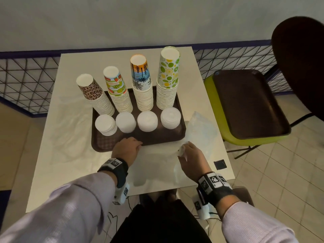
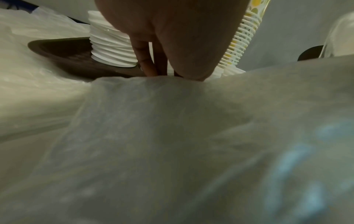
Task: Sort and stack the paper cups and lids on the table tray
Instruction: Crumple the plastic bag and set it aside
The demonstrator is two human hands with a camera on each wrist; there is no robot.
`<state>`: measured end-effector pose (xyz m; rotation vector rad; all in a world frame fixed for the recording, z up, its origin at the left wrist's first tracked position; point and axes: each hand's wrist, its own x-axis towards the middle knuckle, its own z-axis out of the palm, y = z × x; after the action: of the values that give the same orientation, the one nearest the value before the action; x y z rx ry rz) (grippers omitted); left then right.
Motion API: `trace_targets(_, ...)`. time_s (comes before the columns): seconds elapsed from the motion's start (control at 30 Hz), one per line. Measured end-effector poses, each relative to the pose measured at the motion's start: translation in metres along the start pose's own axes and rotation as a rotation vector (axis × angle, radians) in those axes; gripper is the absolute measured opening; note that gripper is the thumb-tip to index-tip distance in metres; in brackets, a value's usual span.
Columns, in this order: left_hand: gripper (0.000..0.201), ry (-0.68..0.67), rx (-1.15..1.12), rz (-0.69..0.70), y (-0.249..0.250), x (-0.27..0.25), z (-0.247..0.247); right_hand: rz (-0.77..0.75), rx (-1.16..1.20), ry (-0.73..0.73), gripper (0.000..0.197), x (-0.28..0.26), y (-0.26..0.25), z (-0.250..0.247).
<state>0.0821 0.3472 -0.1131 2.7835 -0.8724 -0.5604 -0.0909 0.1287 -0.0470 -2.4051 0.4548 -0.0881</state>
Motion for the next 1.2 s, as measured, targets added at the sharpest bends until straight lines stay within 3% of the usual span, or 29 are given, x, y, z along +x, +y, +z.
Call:
trace_targets(0.13, 0.034, 0.005, -0.010, 0.004, -0.001, 0.000, 0.001, 0.239, 0.089, 0.026, 0.014, -0.021, 0.018, -0.008)
trace_targets(0.27, 0.034, 0.012, -0.040, -0.012, 0.002, -0.002, 0.000, 0.648, 0.412, 0.361, 0.021, -0.036, 0.037, -0.022)
trace_targets(0.33, 0.035, 0.019, -0.052, -0.024, 0.006, -0.004, -0.003, 0.690, 0.406, 0.405, 0.027, -0.036, 0.039, -0.032)
trace_targets(0.43, 0.042, 0.108, -0.156, 0.018, 0.028, -0.015, -0.016, 0.644, 0.370, 0.359, 0.016, -0.030, 0.027, -0.047)
trace_targets(0.5, 0.054, 0.171, -0.319, 0.140, 0.055, -0.031, -0.032, 0.610, 0.368, 0.356, 0.015, -0.024, 0.016, -0.056)
trace_targets(0.63, 0.097, 0.018, -0.467, 0.327, 0.119, -0.068, -0.059, 0.481, 0.348, 0.315, 0.023, -0.007, -0.014, -0.066)
trace_targets(0.7, 0.103, 0.033, -0.457, 0.369, 0.141, -0.074, -0.061, 0.412, 0.390, 0.284, 0.019, 0.000, -0.032, -0.066)
trace_targets(0.8, 0.069, 0.097, -0.581, 0.348, 0.146, -0.065, -0.061, 0.287, 0.405, 0.233, 0.009, 0.008, -0.049, -0.068)
trace_targets(0.87, 0.047, 0.165, -0.620, 0.271, 0.136, -0.061, -0.063, 0.251, 0.472, 0.191, 0.017, 0.013, -0.047, -0.068)
trace_targets(0.93, 0.025, 0.375, -0.442, 0.289, 0.113, -0.055, -0.063, 0.237, 0.505, 0.184, 0.034, 0.014, -0.041, -0.069)
trace_targets(1.0, 0.031, 0.450, -0.111, 0.365, 0.090, -0.051, -0.062, 0.232, 0.507, 0.255, 0.058, 0.013, -0.039, -0.071)
trace_targets(1.03, 0.035, 0.411, -0.076, 0.304, 0.079, -0.047, -0.064, 0.229, 0.500, 0.291, 0.070, 0.012, -0.044, -0.074)
trace_targets(1.13, 0.034, 0.445, -0.248, 0.130, 0.061, -0.042, -0.073, 0.151, 0.449, 0.235, 0.081, 0.013, -0.072, -0.072)
trace_targets(1.2, 0.020, 0.290, -0.700, -0.153, 0.066, -0.047, -0.093, -0.111, 0.288, 0.159, 0.076, 0.013, -0.094, -0.058)
